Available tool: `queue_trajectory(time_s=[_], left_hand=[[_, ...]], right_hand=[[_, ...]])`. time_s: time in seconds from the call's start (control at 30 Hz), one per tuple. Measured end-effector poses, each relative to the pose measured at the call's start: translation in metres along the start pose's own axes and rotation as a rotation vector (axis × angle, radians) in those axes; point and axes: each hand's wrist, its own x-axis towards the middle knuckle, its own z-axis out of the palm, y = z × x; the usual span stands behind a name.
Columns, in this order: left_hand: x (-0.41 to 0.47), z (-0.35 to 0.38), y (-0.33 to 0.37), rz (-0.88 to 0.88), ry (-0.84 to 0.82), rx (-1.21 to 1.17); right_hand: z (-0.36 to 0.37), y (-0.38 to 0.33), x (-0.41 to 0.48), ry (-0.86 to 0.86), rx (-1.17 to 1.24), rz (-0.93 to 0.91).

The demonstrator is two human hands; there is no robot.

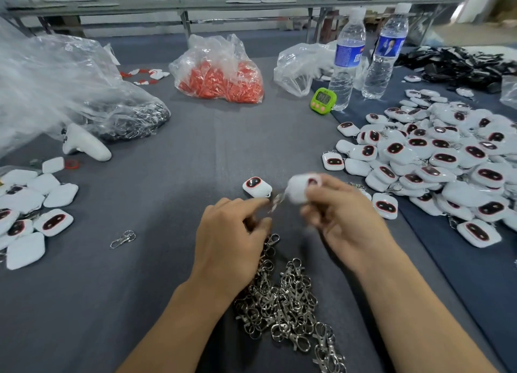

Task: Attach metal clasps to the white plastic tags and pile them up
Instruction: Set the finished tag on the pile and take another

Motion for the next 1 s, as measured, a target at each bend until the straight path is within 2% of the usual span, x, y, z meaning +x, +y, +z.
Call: queue_trajectory(time_s=[0.07, 0.1, 0.13, 0.17, 0.23, 0.3, 0.37, 0.53, 0.6, 0.73, 0.83, 0.93, 1.0], left_hand=[[0.0, -0.002, -0.003, -0.112, -0.047, -0.087], [0.001, -0.003, -0.003, -0.145, -0.086, -0.121], [0.002, -0.004, -0.003, -0.154, -0.135, -0.138], [0.003, -0.005, -0.003, -0.139, -0.186, -0.137], [0.004, -0.009, 0.0, -0.08, -0.292, -0.083], [0.005, -0.011, 0.0, -0.034, -0.366, -0.047], [0.006, -0.012, -0.002, -0.043, -0.39, -0.087], [0.004, -0.011, -0.002, -0.048, -0.321, -0.198], [0.002, -0.012, -0.004, -0.064, -0.267, -0.237], [0.003, -0.014, -0.008, -0.173, -0.135, -0.328], [0.007, -0.01, -0.009, -0.244, -0.026, -0.409], [0.011, -0.01, -0.009, -0.331, 0.042, -0.586], [0.013, -0.01, -0.01, -0.378, 0.081, -0.712]], right_hand=[[-0.016, -0.012, 0.003, 0.004, 0.436, -0.06], [-0.023, -0.015, 0.004, -0.007, 0.522, -0.084], [-0.025, -0.015, 0.004, -0.019, 0.504, -0.088], [-0.024, -0.012, 0.006, -0.017, 0.409, -0.083], [-0.012, 0.003, 0.009, 0.027, 0.041, -0.123], [0.002, 0.02, 0.013, 0.099, -0.495, -0.292], [0.014, 0.032, 0.018, 0.06, -0.926, -0.45], [0.027, 0.038, 0.03, -0.188, -1.323, -0.478], [0.028, 0.038, 0.03, -0.201, -1.354, -0.491], [0.021, 0.037, 0.015, -0.068, -1.228, -0.477], [0.014, 0.035, 0.006, -0.082, -1.299, -0.53], [0.015, 0.03, 0.003, -0.094, -1.289, -0.514], [0.019, 0.028, 0.003, -0.012, -1.219, -0.496]])
